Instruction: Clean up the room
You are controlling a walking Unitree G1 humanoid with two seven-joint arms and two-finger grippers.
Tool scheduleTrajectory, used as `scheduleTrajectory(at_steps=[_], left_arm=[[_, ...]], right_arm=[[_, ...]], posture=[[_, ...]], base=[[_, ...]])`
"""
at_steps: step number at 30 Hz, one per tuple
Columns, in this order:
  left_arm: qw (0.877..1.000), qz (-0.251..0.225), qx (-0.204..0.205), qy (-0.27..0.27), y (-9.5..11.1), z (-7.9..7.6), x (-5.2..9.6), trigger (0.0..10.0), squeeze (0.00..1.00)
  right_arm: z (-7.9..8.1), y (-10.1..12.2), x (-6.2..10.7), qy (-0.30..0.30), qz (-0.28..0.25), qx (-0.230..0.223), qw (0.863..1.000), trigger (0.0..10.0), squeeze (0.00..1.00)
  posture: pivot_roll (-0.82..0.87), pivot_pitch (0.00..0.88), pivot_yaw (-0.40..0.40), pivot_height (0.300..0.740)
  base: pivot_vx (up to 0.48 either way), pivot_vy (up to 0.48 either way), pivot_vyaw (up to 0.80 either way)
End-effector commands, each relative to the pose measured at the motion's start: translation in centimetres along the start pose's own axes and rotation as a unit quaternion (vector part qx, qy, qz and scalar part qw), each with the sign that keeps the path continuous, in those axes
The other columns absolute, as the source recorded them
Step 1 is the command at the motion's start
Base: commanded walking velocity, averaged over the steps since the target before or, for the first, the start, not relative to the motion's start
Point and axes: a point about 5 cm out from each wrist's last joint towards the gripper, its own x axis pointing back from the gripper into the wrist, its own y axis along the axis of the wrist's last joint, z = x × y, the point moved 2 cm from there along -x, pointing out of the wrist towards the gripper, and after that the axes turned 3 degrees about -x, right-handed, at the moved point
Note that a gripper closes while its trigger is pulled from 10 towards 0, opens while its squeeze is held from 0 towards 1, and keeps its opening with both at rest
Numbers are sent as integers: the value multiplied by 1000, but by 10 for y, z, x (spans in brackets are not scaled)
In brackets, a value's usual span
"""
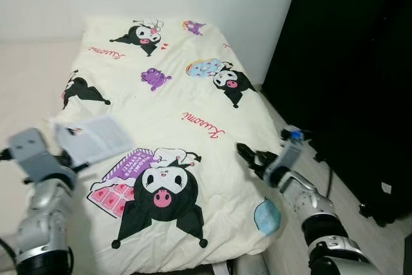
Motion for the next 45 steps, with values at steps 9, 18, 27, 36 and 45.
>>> scheduleTrajectory(at_steps=[9, 18, 27, 36, 45], left_arm=[[834, -64, 292, -464, 68, -119, 64, 10000, 0], [883, -55, 267, -382, 55, -119, 40, 10000, 0], [884, 6, 231, -406, 33, -132, 41, 10000, 0], [887, 6, 218, -407, 26, -137, 43, 10000, 0], [904, 7, 181, -388, 18, -135, 38, 10000, 0]], right_arm=[[11, 29, -4, 21, -87, -32, 995, 10000, 0], [9, 43, -2, 21, -120, -34, 992, 10000, 0], [14, 45, -4, 28, -131, -40, 990, 10000, 0], [17, 43, -5, 35, -131, -46, 990, 10000, 0], [21, 45, -6, 48, -135, -50, 988, 10000, 0]], posture=[[-69, 49, -60, 524], [-73, 40, -60, 557], [-78, 24, -51, 590], [-76, 19, -49, 613], [-74, 19, -49, 637]], base=[[0, 0, 0], [0, 0, 0], [-228, 0, 0], [-224, 0, 0], [-110, 0, 0]])
